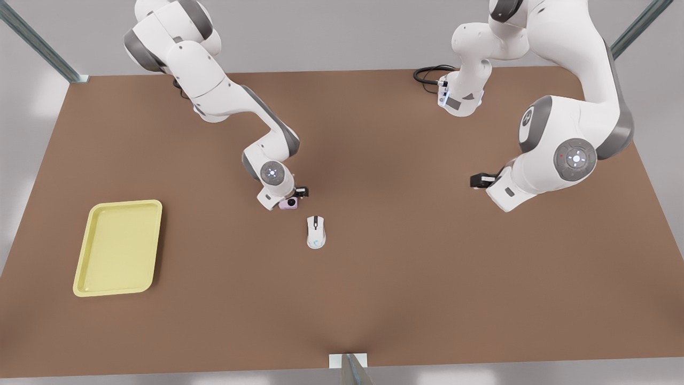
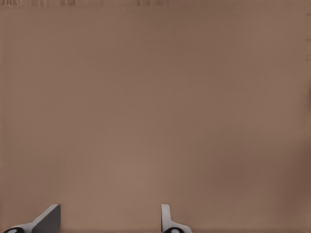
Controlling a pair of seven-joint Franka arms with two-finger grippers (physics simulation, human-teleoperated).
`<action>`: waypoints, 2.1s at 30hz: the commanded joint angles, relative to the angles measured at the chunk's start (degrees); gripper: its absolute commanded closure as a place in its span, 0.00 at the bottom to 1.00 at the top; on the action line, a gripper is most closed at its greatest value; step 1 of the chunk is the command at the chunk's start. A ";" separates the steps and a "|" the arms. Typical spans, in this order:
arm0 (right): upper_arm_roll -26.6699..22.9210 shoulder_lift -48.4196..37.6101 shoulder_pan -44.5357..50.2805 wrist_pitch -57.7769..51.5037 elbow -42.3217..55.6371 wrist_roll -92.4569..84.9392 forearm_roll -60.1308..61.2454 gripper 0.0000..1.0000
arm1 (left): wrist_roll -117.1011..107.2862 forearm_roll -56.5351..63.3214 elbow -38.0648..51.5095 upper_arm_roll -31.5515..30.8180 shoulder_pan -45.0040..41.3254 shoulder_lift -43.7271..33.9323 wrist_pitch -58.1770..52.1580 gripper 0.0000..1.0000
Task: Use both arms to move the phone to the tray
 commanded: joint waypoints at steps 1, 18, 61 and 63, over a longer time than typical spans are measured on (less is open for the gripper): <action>-0.05 -0.24 -0.01 -0.41 0.01 -2.44 0.05 0.00 | 1.90 0.11 0.50 0.07 0.00 -0.09 0.14 0.00; -0.84 1.61 0.26 0.83 0.54 -2.79 -1.53 0.17 | 2.16 0.02 0.58 0.07 0.00 0.26 0.67 0.00; -4.18 -10.96 -25.76 -60.88 46.41 -31.00 -4.43 0.00 | 1.72 -0.77 2.61 1.21 0.00 -5.54 -3.11 0.00; -4.00 -10.88 -25.58 -58.15 46.77 -31.00 -4.26 0.00 | 1.81 -0.77 3.04 1.21 0.09 -5.01 -4.07 0.00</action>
